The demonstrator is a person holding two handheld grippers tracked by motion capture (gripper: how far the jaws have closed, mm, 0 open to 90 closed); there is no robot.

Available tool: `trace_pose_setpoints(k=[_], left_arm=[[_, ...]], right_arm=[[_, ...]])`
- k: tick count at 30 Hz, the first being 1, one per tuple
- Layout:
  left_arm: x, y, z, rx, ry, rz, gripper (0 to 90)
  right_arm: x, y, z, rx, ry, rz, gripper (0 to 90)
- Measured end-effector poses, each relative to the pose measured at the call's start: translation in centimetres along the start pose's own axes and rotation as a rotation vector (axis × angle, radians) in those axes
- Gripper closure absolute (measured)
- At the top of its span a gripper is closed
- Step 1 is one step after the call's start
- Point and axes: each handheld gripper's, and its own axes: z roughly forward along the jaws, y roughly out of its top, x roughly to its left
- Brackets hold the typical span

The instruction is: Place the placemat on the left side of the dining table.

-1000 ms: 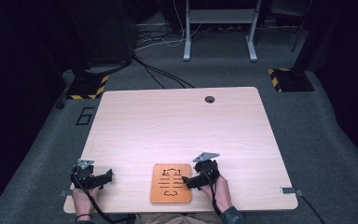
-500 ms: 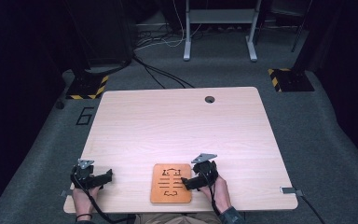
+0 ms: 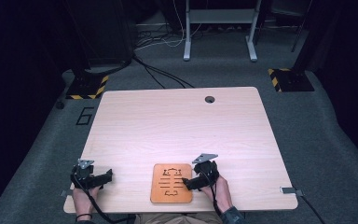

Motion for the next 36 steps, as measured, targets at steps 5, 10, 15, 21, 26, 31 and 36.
trace_pose_setpoints(k=[5, 10, 15, 21, 26, 31, 36], left_arm=[[0.0, 0.0, 0.0, -0.001, 0.001, 0.002, 0.0], [0.0, 0.0, 0.0, 0.001, 0.000, 0.000, 0.0], [0.0, 0.0, 0.0, -0.002, 0.001, 0.001, 0.0], [0.0, 0.0, 0.0, -0.001, 0.001, 0.000, 0.0], [0.0, 0.0, 0.0, 0.000, 0.001, 0.001, 0.0], [0.0, 0.0, 0.0, 0.000, 0.001, 0.002, 0.0], [0.0, 0.0, 0.0, -0.001, 0.003, 0.001, 0.0]], right_arm=[[-0.1, -0.1, -0.1, -0.001, 0.000, 0.000, 6.5], [-0.3, -0.2, -0.2, -0.003, -0.002, -0.003, 6.4], [-0.3, -0.4, -0.3, -0.005, -0.004, 0.004, 5.6], [-0.6, -0.6, -0.5, -0.014, -0.002, -0.007, 5.5], [-0.7, -0.8, -0.5, -0.019, 0.000, -0.010, 5.5], [-0.8, -1.0, -0.8, -0.017, 0.002, -0.006, 5.5], [-1.0, -1.2, -0.9, -0.026, 0.003, -0.011, 5.5]])
